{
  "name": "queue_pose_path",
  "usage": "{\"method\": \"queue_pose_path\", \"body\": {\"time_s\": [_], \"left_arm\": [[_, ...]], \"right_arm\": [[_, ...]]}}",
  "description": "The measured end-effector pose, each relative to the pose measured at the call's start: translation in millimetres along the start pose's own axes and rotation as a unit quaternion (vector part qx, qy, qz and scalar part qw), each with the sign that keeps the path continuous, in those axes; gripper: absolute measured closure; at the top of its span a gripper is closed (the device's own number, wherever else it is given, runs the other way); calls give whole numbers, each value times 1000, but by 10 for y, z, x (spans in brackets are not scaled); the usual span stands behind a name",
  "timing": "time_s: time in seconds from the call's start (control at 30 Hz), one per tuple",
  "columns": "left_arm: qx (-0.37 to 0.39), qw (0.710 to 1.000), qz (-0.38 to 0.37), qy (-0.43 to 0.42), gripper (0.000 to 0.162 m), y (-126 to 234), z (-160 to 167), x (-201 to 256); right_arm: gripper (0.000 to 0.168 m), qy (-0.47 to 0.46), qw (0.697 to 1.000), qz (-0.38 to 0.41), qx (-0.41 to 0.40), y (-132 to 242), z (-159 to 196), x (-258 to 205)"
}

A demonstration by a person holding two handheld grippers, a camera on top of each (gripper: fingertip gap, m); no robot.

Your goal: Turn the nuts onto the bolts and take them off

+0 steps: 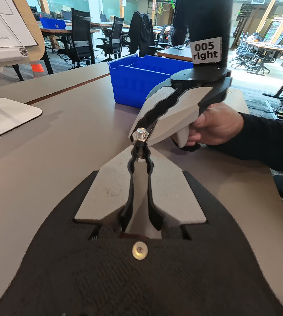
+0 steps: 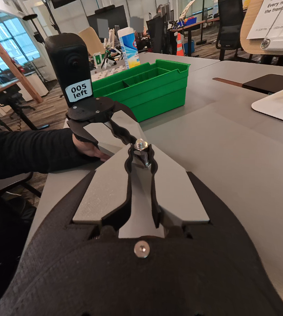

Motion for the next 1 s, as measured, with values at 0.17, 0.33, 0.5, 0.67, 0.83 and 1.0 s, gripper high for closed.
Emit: {"method": "queue_pose_path", "body": {"time_s": [0.17, 0.33, 0.5, 0.67, 0.83, 1.0], "left_arm": [[1, 1000, -10, 23, 150, -8, 0, -43], [12, 999, -16, 46, 130, 8, -24, -95], [16, 999, -21, 43, 128, 16, -32, -115], [19, 998, -30, 49, 128, 40, -41, -170], [14, 997, -51, 56, 128, 57, -25, -240], [8, 997, -54, 57, 129, 49, -8, -239]], "right_arm": [[154, 22, 999, 30, -2, 0, -5, 50], [153, 10, 998, 66, -18, 41, 73, 192], [153, 24, 996, 81, -6, 112, -8, 201], [154, 55, 989, 123, 55, 408, -405, 63], [154, 115, 960, 252, 50, 1219, -1009, -81], [153, 81, 915, 395, -18, 2280, -1067, 201]]}}
Point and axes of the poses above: each gripper's, where its closed fingertips meet, y back along the fingers, z out of its underside, x = y × z across the jaws, the point moved 2 cm from there along y, back along the fingers, and after that the axes turned 8 degrees about x, right-handed, at the moved point
